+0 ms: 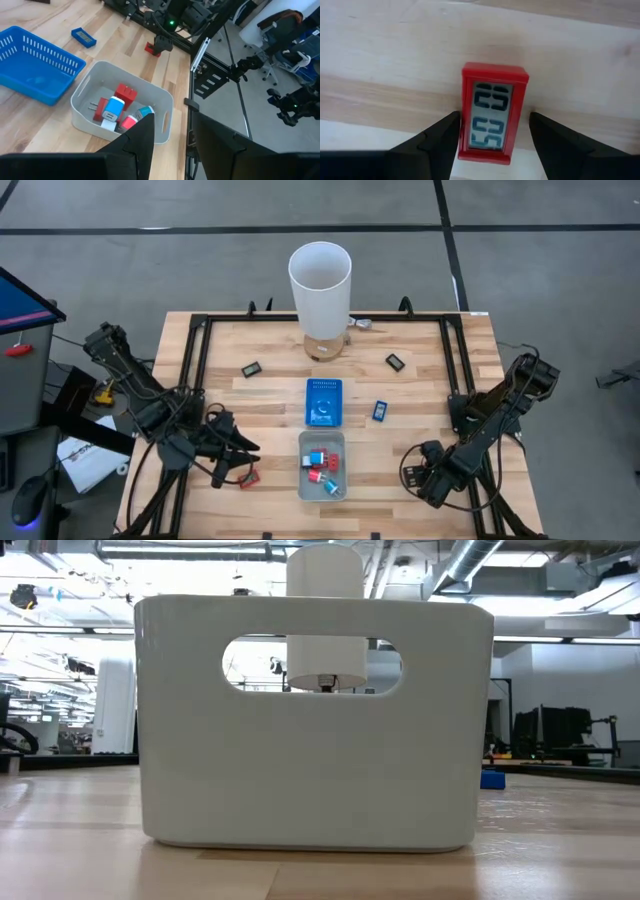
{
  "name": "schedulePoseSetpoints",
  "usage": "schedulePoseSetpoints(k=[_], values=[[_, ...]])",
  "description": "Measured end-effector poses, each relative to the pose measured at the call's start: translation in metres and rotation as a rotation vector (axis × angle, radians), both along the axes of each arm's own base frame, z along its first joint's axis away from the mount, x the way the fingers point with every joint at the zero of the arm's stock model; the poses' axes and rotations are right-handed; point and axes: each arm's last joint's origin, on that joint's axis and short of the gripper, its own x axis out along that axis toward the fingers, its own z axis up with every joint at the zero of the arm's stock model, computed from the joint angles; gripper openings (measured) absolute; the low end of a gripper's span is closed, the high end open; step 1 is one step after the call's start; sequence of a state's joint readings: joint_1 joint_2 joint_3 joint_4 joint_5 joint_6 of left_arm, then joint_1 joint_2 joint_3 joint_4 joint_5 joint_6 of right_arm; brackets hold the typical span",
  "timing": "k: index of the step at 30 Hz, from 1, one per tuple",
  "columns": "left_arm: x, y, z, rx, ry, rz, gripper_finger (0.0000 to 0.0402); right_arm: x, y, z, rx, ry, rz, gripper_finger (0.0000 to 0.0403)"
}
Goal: Pick & Place Office items
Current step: Put the right red digital clock into the blue bin
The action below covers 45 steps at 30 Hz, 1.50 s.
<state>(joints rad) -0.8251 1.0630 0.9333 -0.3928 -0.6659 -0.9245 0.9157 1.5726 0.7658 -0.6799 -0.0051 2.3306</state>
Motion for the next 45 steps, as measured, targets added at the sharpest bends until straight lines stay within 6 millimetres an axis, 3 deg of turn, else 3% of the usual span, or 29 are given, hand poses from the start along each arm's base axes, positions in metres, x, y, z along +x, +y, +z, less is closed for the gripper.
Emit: schedulePoseSetpoints(k=[6, 17, 27, 35, 45], values=[[0.000, 0.000, 0.000, 0.001, 0.000, 0.002, 0.0131, 0.000, 0.000, 0.000, 0.000, 0.002, -0.009, 0.0213], [0.000, 0.000, 0.000, 0.002, 0.000, 0.001, 0.0131, 0.002, 0.000, 0.001, -0.009, -0.016, -0.021, 0.0135], [-0.001, 0.002, -0.004, 0.026, 0.036, 0.002, 0.0131, 0.048, -0.002, 0.044, -0.107, -0.230, -0.029, 0.0143], [-0.008, 0.001, -0.010, 0.043, 0.092, -0.006, 0.0131, 0.100, -0.034, 0.089, -0.197, -0.337, 0.062, 0.0144], [-0.012, -0.005, -0.045, -0.030, 0.103, 0.000, 0.0131, 0.160, -0.111, 0.137, -0.297, -0.480, 0.182, 0.0145]])
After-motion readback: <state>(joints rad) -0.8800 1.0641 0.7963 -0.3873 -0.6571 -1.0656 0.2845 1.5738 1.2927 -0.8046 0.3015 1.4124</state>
